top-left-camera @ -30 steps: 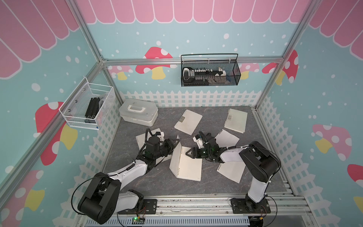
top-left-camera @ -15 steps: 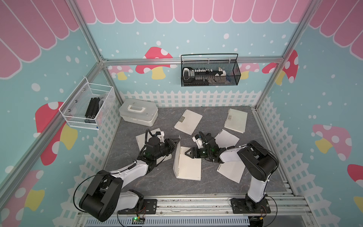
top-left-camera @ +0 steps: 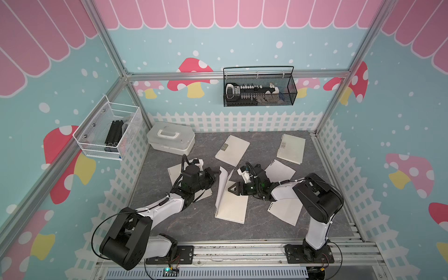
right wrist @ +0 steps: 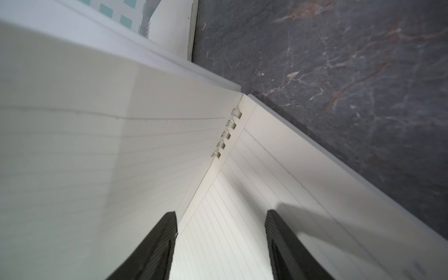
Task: Tear off pages from different notebooks
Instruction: Open the notebook at the center of the board.
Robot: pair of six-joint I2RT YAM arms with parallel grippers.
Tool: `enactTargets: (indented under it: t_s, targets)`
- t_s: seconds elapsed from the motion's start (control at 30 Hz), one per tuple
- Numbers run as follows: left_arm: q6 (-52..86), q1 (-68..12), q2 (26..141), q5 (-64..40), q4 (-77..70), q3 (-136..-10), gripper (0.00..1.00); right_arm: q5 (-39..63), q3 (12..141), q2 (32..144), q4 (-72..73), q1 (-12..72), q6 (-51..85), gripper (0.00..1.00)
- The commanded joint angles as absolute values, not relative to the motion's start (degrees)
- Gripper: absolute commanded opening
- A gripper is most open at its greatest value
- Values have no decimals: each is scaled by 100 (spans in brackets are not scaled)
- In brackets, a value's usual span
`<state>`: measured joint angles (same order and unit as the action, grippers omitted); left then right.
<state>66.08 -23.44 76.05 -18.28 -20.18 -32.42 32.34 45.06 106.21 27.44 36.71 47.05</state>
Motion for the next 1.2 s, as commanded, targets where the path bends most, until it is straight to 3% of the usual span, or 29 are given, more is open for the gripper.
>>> enactTargets:
  t_s: [0.0,0.2,0.37,0.8,1.0,1.17]
  targets:
    - [6073,-2503,7430,-1314,-545,-3542,0,3432,4432,10455,2672,3601,4811,64]
    - [5665,-2587,6858,-569,630,-3880,0,3655,4459,9801,2591,3482,5013,67]
    - [5600,-2645,6515,-234,910,-3837,0,3234,4302,9087,2288,3451,5203,72]
    - [5673,-2829,6524,-170,805,-3882,0,3363,4095,9042,3121,3455,5957,77]
    - [5651,-3108,6639,-13,839,-4121,0,3072,4121,8762,2636,3477,5915,84]
    - [5669,-3143,6710,62,844,-4130,0,2930,4161,8821,2177,3473,5761,81]
